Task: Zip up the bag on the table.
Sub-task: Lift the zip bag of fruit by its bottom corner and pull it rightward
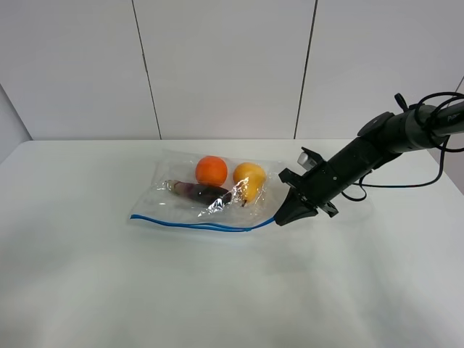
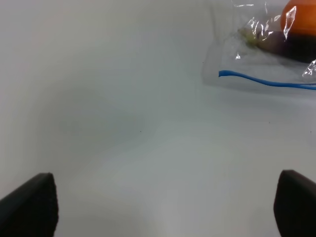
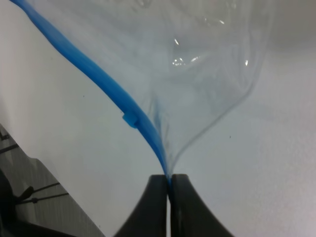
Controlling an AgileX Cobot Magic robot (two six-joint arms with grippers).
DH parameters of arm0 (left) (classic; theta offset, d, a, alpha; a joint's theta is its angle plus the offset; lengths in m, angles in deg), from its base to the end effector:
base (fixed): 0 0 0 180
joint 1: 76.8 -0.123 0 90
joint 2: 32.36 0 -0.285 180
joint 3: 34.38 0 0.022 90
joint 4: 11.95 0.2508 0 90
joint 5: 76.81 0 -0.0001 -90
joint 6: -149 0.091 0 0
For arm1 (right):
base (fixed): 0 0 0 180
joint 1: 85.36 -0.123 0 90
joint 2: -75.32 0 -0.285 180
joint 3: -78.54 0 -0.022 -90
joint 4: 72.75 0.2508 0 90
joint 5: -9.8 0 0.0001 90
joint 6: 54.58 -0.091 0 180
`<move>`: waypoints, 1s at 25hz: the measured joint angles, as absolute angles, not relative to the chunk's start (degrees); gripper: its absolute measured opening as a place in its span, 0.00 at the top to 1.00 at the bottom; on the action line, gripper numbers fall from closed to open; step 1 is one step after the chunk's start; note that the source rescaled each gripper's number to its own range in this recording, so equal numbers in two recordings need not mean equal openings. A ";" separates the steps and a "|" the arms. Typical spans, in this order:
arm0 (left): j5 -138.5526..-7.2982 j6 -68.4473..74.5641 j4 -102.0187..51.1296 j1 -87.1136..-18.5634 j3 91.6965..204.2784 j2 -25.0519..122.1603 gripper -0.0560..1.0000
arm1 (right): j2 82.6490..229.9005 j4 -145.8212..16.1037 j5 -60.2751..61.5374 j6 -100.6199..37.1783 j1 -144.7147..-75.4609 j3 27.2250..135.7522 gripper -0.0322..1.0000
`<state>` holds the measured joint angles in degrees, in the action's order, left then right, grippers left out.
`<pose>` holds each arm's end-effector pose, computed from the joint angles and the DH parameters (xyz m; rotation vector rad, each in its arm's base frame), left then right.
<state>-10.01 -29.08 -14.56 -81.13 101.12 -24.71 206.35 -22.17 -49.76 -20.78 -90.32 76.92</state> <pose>-0.0181 -0.0052 0.2881 -0.0366 2.0749 0.0124 0.3798 0.0938 0.1164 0.1825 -2.9153 -1.1141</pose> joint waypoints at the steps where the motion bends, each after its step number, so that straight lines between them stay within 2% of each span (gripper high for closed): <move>1: -10.01 -29.08 -14.56 -81.13 101.12 -24.71 0.00 | 206.35 -22.17 -49.60 -20.78 -90.32 76.92 0.97; 13: -10.01 -29.08 -14.56 -81.13 101.12 -24.71 0.00 | 206.35 -21.90 -49.11 -17.90 -90.32 76.94 0.97; 25: -10.01 -29.08 -14.56 -81.13 101.12 -24.71 0.00 | 203.71 -14.41 -49.22 -12.54 -90.32 76.94 0.97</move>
<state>-10.01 -29.08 -14.56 -81.13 101.12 -24.71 203.71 -14.41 -49.22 -12.54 -90.32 76.94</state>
